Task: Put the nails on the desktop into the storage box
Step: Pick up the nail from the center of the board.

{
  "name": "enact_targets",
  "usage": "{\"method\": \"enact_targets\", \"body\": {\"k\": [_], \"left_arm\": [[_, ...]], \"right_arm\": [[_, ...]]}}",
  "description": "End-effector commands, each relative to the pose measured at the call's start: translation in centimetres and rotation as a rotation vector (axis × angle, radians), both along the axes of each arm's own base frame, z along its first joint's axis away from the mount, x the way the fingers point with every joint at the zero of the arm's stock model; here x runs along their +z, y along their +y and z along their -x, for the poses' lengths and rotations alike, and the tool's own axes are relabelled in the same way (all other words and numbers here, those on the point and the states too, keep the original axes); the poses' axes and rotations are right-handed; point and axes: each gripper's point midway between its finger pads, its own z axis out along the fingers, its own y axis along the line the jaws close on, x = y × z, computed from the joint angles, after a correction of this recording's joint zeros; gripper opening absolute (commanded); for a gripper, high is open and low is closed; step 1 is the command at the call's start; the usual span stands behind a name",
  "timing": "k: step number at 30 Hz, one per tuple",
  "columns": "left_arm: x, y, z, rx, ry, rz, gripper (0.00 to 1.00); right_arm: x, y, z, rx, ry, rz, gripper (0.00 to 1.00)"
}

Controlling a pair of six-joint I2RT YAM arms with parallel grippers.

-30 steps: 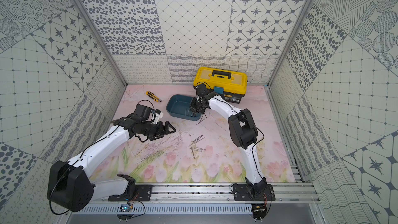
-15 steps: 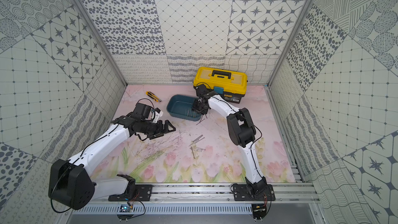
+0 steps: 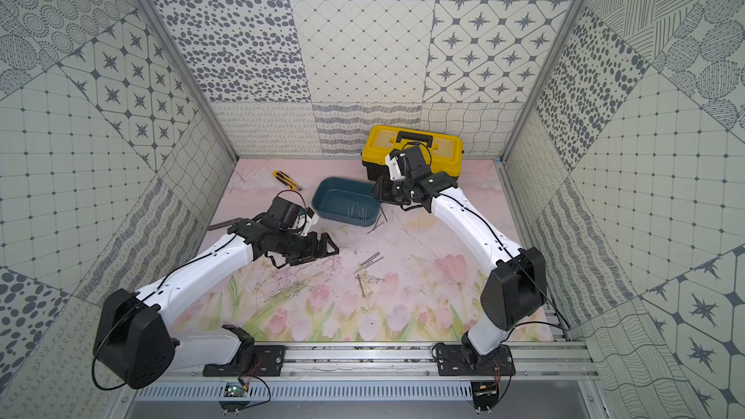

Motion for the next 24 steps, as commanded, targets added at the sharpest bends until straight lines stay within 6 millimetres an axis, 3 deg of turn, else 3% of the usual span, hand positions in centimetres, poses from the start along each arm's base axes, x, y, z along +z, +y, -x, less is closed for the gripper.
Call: {"method": "enact_targets", "body": {"k": [1,5,9,13,18,24], "left_arm": [[-1.9,-0.1,1.7,0.156,0.076,-0.170,0.92],[-2.7,-1.6,3.9,0.197,0.106,-0.277,0.90],[-4.7,-4.0,6.1,0.212,0.145,-0.339,0.90],[-6.9,-5.8,7.8,0.221,0.179,-0.380,0.87],[-8.3,-8.1,8.5,0.202,0.204,-0.419,0.79],[-9.5,-8.4,8.5,0.232,0.245,-0.477,0.74]], "right_arm": [[-1.6,-3.7,1.7,-0.055,0.044,0.017,0.39],[-2.6,-5.7,4.5,-0.057,0.035,0.045,0.38],[-3.6,-6.8,6.7,-0.025,0.012,0.082,0.38],[-3.3,-7.5,8.6,0.001,-0.028,0.084,0.38],[-3.1,-7.1,10.4,0.024,-0.028,0.040,0.39],[-3.1,-6.7,11.1,0.040,-0.031,0.020,0.39]]}}
